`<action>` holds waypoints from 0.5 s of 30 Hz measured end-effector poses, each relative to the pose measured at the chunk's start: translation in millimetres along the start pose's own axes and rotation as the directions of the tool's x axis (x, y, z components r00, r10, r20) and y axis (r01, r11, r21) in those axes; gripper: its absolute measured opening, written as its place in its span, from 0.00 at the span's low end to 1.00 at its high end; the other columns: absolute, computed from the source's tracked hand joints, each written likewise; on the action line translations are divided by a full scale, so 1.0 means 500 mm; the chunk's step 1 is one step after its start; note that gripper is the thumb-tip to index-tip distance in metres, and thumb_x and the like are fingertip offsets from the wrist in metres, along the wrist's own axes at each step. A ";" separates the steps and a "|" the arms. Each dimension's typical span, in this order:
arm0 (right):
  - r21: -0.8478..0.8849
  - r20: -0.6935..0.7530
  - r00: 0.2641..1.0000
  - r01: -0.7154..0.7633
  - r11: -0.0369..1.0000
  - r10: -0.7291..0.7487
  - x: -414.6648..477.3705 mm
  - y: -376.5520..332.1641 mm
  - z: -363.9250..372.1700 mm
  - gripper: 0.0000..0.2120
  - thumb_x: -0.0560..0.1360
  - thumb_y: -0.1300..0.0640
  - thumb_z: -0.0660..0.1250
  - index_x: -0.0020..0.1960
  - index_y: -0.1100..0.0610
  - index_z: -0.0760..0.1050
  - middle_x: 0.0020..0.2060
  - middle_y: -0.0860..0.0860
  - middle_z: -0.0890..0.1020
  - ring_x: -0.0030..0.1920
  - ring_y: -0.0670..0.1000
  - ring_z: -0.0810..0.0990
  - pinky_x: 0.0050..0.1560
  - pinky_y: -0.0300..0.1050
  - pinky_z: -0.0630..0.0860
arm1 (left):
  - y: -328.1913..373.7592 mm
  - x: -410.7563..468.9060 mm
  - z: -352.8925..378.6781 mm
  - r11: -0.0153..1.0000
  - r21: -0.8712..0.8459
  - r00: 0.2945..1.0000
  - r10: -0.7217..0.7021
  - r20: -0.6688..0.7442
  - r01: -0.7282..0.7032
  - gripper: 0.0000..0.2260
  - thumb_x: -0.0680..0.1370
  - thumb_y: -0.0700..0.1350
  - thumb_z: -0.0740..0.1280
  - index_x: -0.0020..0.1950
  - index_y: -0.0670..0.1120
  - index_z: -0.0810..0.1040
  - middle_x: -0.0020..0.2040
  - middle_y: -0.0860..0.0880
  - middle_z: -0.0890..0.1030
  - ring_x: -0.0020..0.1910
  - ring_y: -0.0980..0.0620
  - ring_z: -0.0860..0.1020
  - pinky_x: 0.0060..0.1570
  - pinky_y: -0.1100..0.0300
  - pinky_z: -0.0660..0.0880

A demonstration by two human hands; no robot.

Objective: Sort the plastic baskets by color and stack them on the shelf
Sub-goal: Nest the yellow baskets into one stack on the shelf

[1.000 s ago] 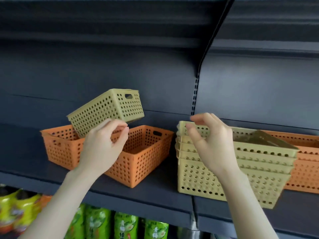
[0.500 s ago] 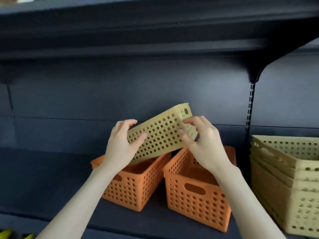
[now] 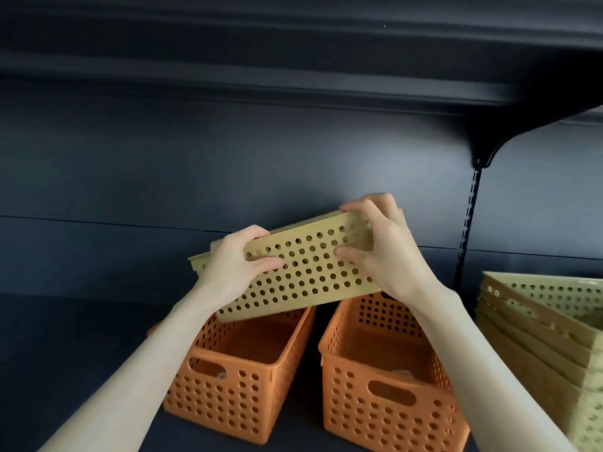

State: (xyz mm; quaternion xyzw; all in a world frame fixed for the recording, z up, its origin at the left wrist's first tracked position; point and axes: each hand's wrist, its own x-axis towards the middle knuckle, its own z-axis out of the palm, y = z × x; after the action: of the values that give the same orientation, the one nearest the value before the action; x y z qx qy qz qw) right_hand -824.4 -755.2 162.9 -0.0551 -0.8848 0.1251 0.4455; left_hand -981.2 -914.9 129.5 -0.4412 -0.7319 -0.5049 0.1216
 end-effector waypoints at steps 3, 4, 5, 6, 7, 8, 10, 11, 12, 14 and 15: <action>-0.006 -0.105 0.994 0.013 1.000 -0.014 -0.015 -0.010 -0.030 0.22 0.68 0.57 0.75 0.58 0.50 0.71 0.56 0.44 0.66 0.58 0.49 0.65 0.54 0.38 0.66 | 0.030 -0.007 -0.005 0.995 -0.056 0.995 0.083 -0.063 -0.086 0.14 0.67 0.52 0.74 0.49 0.62 0.76 0.48 0.61 0.79 0.52 0.52 0.78 0.54 0.47 0.75; -0.012 -0.145 0.989 0.012 1.000 -0.014 -0.023 -0.014 -0.043 0.21 0.68 0.56 0.75 0.57 0.51 0.72 0.55 0.44 0.66 0.57 0.49 0.65 0.53 0.35 0.65 | 0.043 -0.009 -0.005 0.991 -0.028 0.986 0.131 -0.101 -0.134 0.15 0.67 0.54 0.74 0.50 0.63 0.76 0.50 0.62 0.79 0.55 0.50 0.77 0.57 0.45 0.73; -0.026 -0.181 0.983 0.009 1.000 -0.014 -0.031 -0.016 -0.057 0.20 0.67 0.56 0.75 0.56 0.52 0.72 0.54 0.44 0.67 0.57 0.49 0.65 0.52 0.32 0.64 | 0.056 -0.013 -0.002 0.984 0.011 0.975 0.179 -0.136 -0.179 0.16 0.66 0.55 0.73 0.52 0.63 0.76 0.52 0.62 0.78 0.58 0.50 0.74 0.60 0.44 0.70; -0.053 -0.209 0.978 0.008 0.999 -0.019 -0.041 -0.017 -0.071 0.20 0.67 0.55 0.75 0.56 0.53 0.72 0.54 0.44 0.68 0.57 0.49 0.66 0.52 0.31 0.63 | 0.075 -0.019 0.003 0.970 0.040 0.956 0.242 -0.168 -0.239 0.17 0.66 0.55 0.73 0.54 0.60 0.77 0.53 0.62 0.77 0.60 0.53 0.72 0.62 0.47 0.66; -0.093 -0.230 0.973 0.006 0.996 -0.028 -0.050 -0.016 -0.087 0.21 0.67 0.53 0.75 0.56 0.54 0.72 0.54 0.45 0.69 0.58 0.51 0.66 0.53 0.31 0.63 | 0.092 -0.027 0.012 0.955 0.070 0.934 0.297 -0.200 -0.289 0.18 0.66 0.53 0.74 0.56 0.56 0.78 0.52 0.63 0.76 0.58 0.59 0.70 0.63 0.53 0.63; -0.142 -0.246 0.968 0.007 0.990 -0.042 -0.060 -0.014 -0.104 0.22 0.66 0.52 0.76 0.56 0.55 0.72 0.55 0.46 0.72 0.61 0.53 0.65 0.57 0.34 0.63 | 0.113 -0.035 0.022 0.937 0.112 0.911 0.349 -0.221 -0.332 0.18 0.67 0.51 0.74 0.56 0.52 0.79 0.51 0.63 0.75 0.56 0.62 0.68 0.60 0.61 0.59; -0.232 -0.264 0.959 0.036 0.972 -0.099 -0.083 -0.007 -0.144 0.22 0.66 0.52 0.76 0.55 0.57 0.73 0.58 0.50 0.75 0.67 0.55 0.62 0.64 0.46 0.62 | 0.154 -0.050 0.041 0.902 0.178 0.874 0.427 -0.231 -0.393 0.18 0.67 0.52 0.73 0.56 0.49 0.80 0.49 0.61 0.76 0.52 0.59 0.70 0.57 0.70 0.53; -0.245 -0.267 0.956 0.055 0.968 -0.122 -0.094 -0.003 -0.165 0.21 0.66 0.52 0.76 0.55 0.57 0.74 0.57 0.49 0.75 0.66 0.55 0.62 0.64 0.47 0.62 | 0.175 -0.059 0.050 0.886 0.190 0.859 0.459 -0.228 -0.423 0.19 0.67 0.53 0.72 0.55 0.49 0.80 0.49 0.60 0.76 0.51 0.58 0.71 0.57 0.71 0.52; -0.229 -0.267 0.955 0.068 0.971 -0.130 -0.107 -0.002 -0.188 0.20 0.66 0.53 0.76 0.54 0.56 0.75 0.55 0.47 0.76 0.63 0.54 0.65 0.62 0.44 0.64 | 0.194 -0.066 0.060 0.876 0.191 0.848 0.479 -0.226 -0.443 0.19 0.67 0.54 0.71 0.55 0.49 0.80 0.48 0.59 0.77 0.51 0.57 0.72 0.57 0.72 0.51; -0.177 -0.277 0.954 0.066 0.982 -0.114 -0.132 -0.001 -0.236 0.17 0.65 0.53 0.76 0.51 0.50 0.74 0.46 0.40 0.74 0.55 0.50 0.68 0.52 0.33 0.65 | 0.239 -0.079 0.082 0.861 0.182 0.838 0.505 -0.207 -0.475 0.20 0.66 0.55 0.70 0.56 0.49 0.80 0.48 0.58 0.77 0.50 0.56 0.72 0.58 0.72 0.51; -0.163 -0.286 0.953 0.054 0.985 -0.099 -0.144 0.001 -0.262 0.17 0.65 0.53 0.77 0.49 0.48 0.73 0.44 0.36 0.72 0.52 0.48 0.68 0.49 0.29 0.65 | 0.264 -0.085 0.094 0.852 0.183 0.832 0.520 -0.193 -0.490 0.20 0.67 0.55 0.69 0.56 0.49 0.80 0.48 0.58 0.77 0.51 0.55 0.72 0.57 0.70 0.53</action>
State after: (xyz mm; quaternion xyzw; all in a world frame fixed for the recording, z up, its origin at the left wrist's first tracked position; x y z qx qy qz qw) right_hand -676.2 -747.0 181.7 -0.0726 -0.8174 0.0299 0.5707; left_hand -842.8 -884.1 164.9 -0.5475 -0.5996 -0.4562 0.3642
